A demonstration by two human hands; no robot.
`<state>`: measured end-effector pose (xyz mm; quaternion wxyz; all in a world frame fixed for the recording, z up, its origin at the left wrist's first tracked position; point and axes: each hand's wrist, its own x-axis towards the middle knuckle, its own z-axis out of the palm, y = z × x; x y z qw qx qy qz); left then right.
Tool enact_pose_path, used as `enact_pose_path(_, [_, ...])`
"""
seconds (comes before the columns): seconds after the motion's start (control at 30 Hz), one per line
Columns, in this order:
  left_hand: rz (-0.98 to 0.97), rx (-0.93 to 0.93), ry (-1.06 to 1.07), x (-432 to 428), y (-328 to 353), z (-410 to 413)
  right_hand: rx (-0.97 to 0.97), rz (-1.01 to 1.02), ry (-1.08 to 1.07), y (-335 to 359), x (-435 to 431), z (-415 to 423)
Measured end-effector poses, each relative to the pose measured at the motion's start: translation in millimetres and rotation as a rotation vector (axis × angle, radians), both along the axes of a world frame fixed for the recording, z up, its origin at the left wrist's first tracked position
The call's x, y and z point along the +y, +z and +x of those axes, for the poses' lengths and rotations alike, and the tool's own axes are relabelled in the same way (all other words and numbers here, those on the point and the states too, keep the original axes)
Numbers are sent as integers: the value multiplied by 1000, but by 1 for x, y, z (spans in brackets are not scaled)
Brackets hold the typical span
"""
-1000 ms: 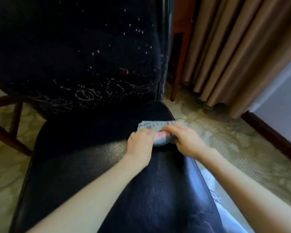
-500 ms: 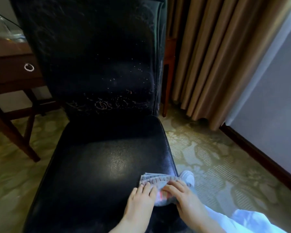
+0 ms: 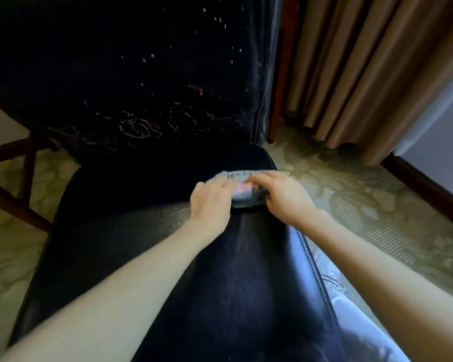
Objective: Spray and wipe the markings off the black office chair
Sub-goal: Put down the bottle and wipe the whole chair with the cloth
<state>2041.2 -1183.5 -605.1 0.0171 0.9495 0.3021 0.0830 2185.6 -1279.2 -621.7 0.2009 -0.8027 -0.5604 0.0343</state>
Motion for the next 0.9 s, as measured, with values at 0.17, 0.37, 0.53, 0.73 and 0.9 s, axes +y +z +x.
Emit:
enact_pose_path(0.17, [49, 14, 128, 82, -5, 59, -20, -51, 8, 1, 92, 53])
enact_pose_path(0.37, [15, 20, 105, 106, -16, 50, -11, -92, 44, 2, 103, 51])
enact_pose_path(0.53, [-46, 33, 18, 57, -7, 7, 15, -149, 86, 11, 49, 15])
enact_pose_path(0.73, [-83, 49, -93, -38, -4, -70, 94, -153, 86, 9, -58, -69])
enact_pose_path(0.9, [-131, 83, -119, -93, 4, -155, 63, -153, 128, 9, -114, -147])
